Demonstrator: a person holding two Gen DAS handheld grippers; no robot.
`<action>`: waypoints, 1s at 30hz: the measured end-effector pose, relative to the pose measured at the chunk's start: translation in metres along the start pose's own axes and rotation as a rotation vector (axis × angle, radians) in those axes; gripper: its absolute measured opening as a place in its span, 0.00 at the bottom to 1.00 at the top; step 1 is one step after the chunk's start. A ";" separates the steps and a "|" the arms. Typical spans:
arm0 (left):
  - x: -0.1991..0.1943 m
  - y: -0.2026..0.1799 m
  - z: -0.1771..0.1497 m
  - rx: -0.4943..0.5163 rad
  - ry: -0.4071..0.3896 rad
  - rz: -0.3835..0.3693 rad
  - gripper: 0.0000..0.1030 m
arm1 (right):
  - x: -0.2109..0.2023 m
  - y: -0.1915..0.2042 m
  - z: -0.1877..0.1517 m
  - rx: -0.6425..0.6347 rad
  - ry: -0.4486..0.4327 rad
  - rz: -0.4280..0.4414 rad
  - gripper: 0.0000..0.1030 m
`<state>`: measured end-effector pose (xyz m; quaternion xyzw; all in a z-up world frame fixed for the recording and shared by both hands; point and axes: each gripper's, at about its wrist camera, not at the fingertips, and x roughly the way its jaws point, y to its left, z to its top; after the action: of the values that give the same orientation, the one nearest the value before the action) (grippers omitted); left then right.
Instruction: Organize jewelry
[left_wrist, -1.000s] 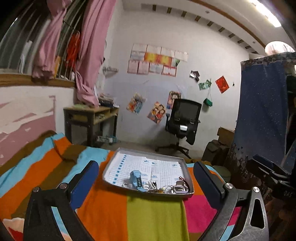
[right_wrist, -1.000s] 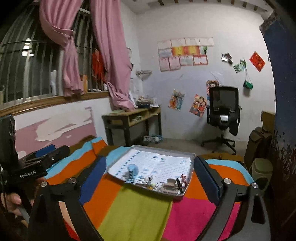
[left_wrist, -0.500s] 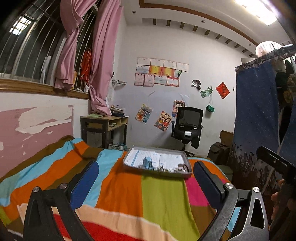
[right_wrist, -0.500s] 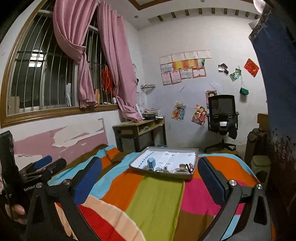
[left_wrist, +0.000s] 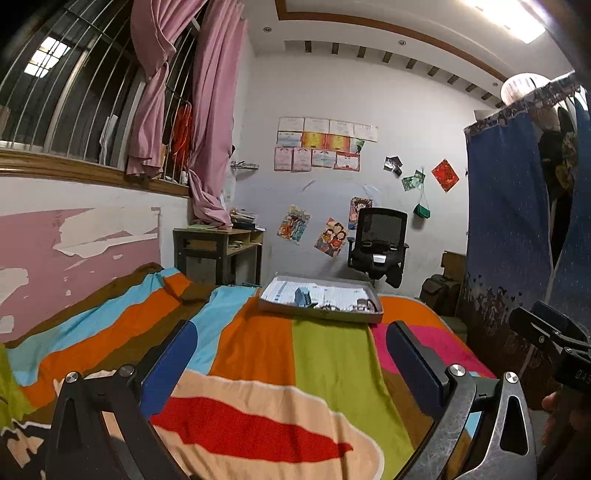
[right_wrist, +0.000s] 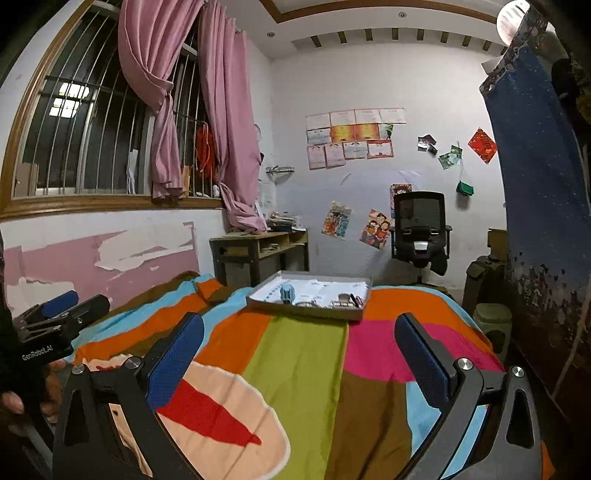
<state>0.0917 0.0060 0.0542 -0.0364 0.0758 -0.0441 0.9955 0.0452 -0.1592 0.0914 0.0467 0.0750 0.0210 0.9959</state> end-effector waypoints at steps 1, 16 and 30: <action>-0.002 -0.001 -0.003 0.002 0.001 0.003 1.00 | -0.002 0.000 -0.004 -0.003 0.002 -0.007 0.99; 0.002 -0.006 -0.038 0.001 0.091 -0.003 1.00 | 0.001 -0.004 -0.035 -0.009 0.050 -0.073 0.99; 0.001 -0.006 -0.042 0.004 0.096 0.003 1.00 | 0.006 -0.003 -0.046 -0.008 0.065 -0.082 0.99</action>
<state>0.0860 -0.0028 0.0133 -0.0323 0.1234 -0.0447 0.9908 0.0445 -0.1582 0.0453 0.0388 0.1092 -0.0179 0.9931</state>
